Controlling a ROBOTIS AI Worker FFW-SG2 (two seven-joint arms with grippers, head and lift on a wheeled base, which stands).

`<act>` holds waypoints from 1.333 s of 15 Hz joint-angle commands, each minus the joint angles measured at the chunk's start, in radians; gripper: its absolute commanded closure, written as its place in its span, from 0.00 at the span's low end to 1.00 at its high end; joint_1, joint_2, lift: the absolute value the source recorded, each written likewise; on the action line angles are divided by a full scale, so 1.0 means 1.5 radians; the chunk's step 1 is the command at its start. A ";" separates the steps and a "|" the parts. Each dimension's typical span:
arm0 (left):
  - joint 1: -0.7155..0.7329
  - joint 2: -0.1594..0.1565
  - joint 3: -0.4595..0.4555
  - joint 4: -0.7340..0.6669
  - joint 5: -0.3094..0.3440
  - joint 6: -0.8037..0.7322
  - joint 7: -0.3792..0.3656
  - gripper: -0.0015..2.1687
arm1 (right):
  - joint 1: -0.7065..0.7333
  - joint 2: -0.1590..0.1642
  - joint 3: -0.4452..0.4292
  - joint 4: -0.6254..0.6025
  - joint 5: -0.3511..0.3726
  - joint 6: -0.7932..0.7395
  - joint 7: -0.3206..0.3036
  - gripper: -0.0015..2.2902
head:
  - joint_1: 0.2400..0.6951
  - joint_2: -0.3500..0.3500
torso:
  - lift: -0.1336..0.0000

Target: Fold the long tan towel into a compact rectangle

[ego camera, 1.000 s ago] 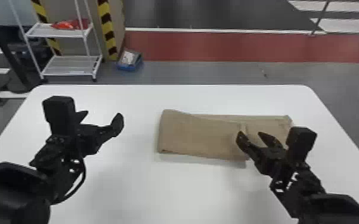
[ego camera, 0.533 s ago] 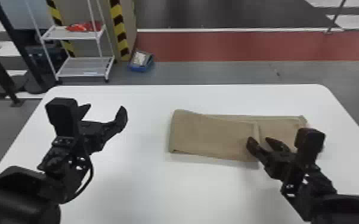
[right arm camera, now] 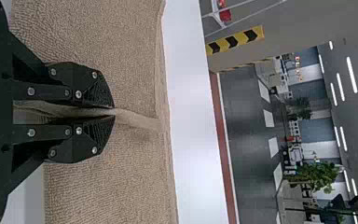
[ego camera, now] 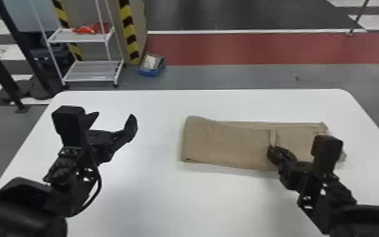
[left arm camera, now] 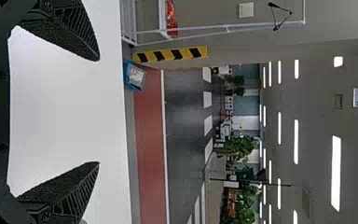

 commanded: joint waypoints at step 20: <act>-0.006 0.003 0.008 -0.015 0.000 0.015 0.004 0.05 | -0.063 -0.056 -0.052 0.069 -0.013 -0.155 0.059 0.49 | 1.00 0.47 | 0.08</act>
